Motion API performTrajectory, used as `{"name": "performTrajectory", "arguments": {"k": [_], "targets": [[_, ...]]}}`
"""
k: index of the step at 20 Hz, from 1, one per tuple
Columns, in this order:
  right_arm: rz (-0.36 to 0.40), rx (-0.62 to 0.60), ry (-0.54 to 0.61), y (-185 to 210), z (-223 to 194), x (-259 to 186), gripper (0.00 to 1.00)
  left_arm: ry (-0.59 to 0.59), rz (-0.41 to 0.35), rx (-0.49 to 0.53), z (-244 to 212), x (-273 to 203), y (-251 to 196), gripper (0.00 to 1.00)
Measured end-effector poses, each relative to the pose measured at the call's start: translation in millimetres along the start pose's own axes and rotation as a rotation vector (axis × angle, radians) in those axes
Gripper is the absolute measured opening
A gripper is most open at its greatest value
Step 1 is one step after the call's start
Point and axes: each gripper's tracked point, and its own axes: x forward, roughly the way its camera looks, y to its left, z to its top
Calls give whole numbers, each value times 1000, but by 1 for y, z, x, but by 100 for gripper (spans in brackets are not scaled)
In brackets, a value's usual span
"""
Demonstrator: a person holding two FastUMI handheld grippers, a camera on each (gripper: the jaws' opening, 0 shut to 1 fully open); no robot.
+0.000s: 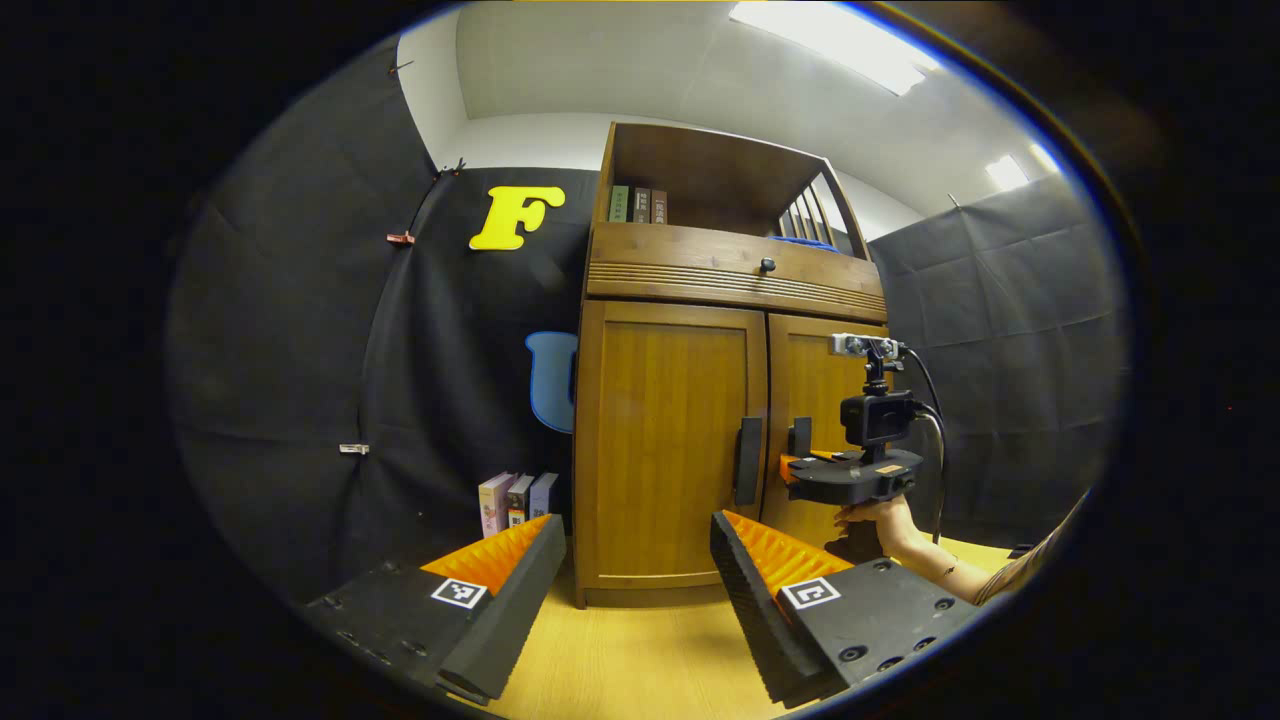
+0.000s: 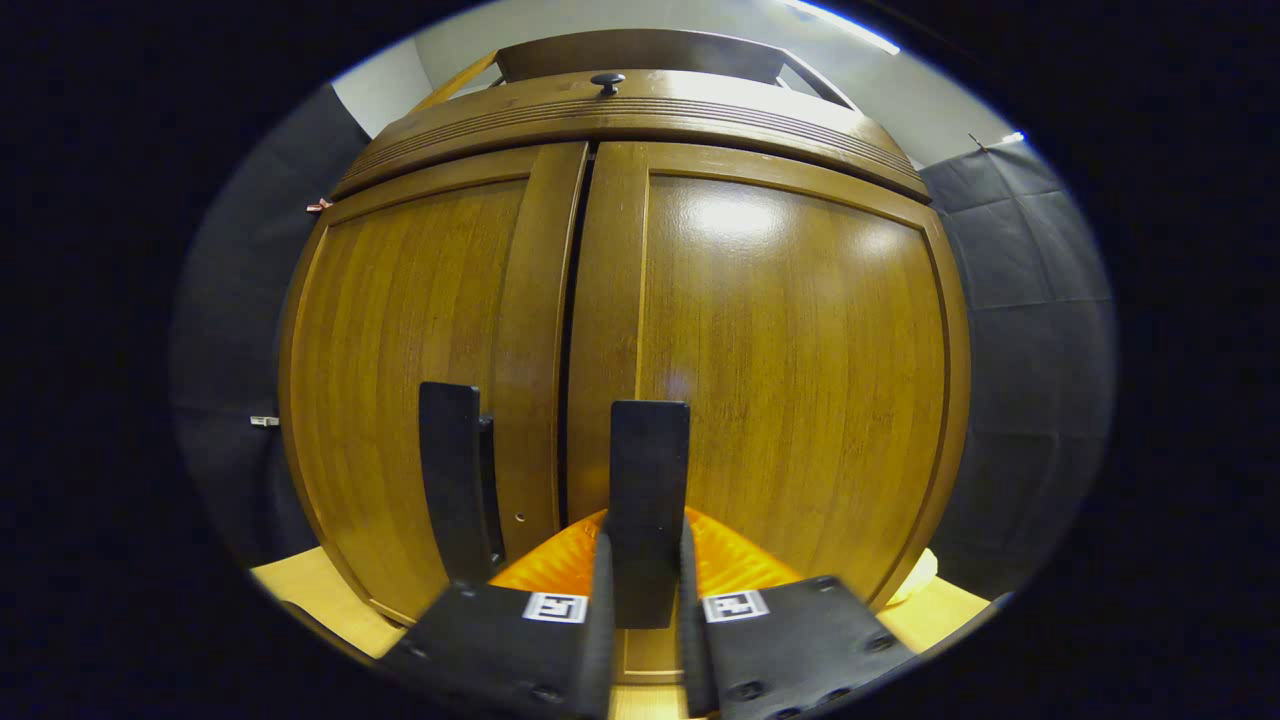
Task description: Open the right door of the double-door shoe cabinet with the right hand, and open the left door with the left hand.
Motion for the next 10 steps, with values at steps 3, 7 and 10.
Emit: {"name": "performTrajectory", "arguments": {"k": [3, 7, 10], "targets": [[9, -22, 12, 1, -3, 0, 26, -2, 0, -8, 2, -1, -1, 91], [64, -18, 36, 1, -2, -13, 26, 4, -4, -22, 2, -2, -4, 90], [120, -40, 53, -3, -1, -36, 26, 13, -15, -41, 3, -5, -16, 90]]}}
